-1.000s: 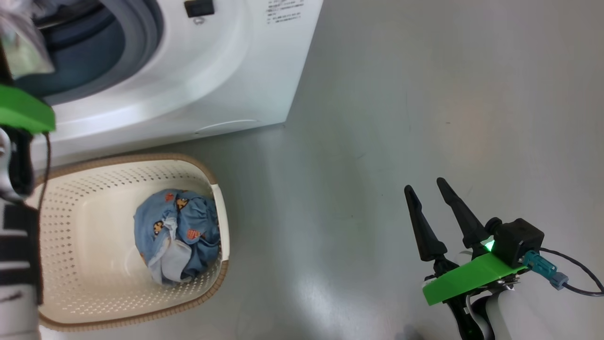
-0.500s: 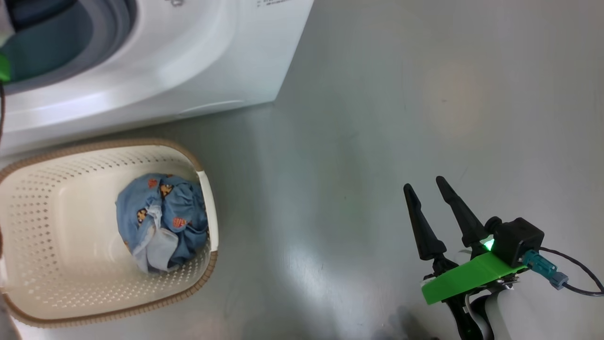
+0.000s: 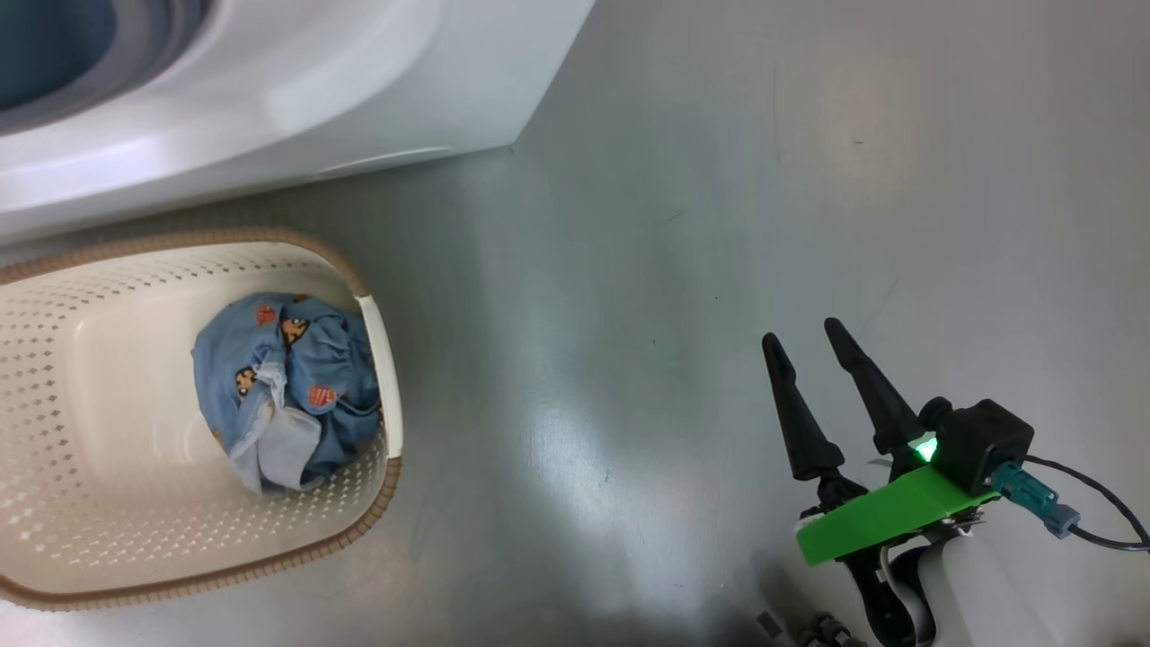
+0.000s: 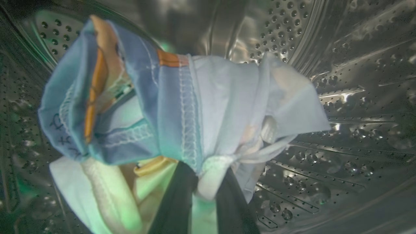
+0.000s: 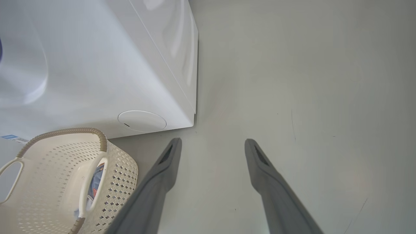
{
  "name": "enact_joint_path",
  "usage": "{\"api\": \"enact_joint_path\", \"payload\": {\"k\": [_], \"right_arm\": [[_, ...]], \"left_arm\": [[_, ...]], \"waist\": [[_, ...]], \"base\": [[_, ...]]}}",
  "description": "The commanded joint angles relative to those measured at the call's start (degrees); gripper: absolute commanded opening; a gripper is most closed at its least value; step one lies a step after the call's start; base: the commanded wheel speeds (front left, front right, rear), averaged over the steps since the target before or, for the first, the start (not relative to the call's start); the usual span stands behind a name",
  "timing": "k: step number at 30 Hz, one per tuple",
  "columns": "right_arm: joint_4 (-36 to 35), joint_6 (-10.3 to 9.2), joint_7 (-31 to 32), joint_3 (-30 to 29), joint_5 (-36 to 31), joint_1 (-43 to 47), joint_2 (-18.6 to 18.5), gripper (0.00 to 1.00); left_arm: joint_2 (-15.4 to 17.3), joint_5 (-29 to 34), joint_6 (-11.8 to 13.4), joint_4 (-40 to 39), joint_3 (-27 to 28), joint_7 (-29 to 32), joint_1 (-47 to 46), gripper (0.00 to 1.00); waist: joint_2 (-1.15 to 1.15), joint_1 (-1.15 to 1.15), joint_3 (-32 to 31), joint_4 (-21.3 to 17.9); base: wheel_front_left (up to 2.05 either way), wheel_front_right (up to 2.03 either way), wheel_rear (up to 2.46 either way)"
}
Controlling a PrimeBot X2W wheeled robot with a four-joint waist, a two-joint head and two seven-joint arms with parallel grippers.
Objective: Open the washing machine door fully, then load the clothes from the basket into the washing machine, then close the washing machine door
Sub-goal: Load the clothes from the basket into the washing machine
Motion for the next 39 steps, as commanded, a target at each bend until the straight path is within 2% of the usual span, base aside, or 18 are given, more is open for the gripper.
{"api": "enact_joint_path", "payload": {"k": [1,6,7,8,9,25,39], "right_arm": [[-0.92,0.09,-0.43,1.52,0.64,0.79,0.23,1.00],[-0.78,0.09,-0.43,1.97,0.65,0.25,0.28,1.00],[-0.73,0.09,-0.43,1.96,0.67,0.19,0.29,1.00],[-0.67,0.09,-0.43,1.92,0.70,0.17,0.30,1.00],[-0.59,0.09,-0.43,1.86,0.69,0.19,0.30,1.00],[0.00,0.09,-0.43,1.33,-0.13,-0.01,0.34,1.00],[1.01,0.09,-0.43,0.53,-0.44,0.51,-0.06,1.00]], "left_arm": [[3.17,0.29,-0.14,-0.54,0.27,-1.01,-1.01,0.00],[3.27,-0.01,-0.14,2.95,-0.60,-1.78,-2.16,0.00],[3.17,-0.07,-0.14,3.60,-0.70,-1.87,-2.27,0.03],[3.01,-0.21,-0.08,4.18,-0.68,-1.96,-2.42,0.32],[2.83,-0.41,-0.05,4.75,-0.64,-2.03,-2.55,1.00],[1.30,-2.18,-0.09,12.52,-2.37,-1.54,-2.79,1.00],[-0.42,-3.17,0.57,12.44,-2.56,-2.81,2.29,1.00]], "waist": [[0.00,0.00,0.18,-0.10],[0.00,0.00,0.30,-0.36],[0.00,0.00,0.26,-0.35],[0.00,0.00,0.21,-0.33],[0.00,0.00,0.12,-0.27],[0.00,0.00,-2.53,1.52],[0.00,0.00,-8.19,2.95]], "base": [[0.00,0.00,0.00],[0.00,0.00,0.00],[0.00,0.00,0.00],[0.00,0.00,0.00],[0.00,0.00,0.00],[0.00,0.00,0.00],[0.00,0.00,0.00]]}}
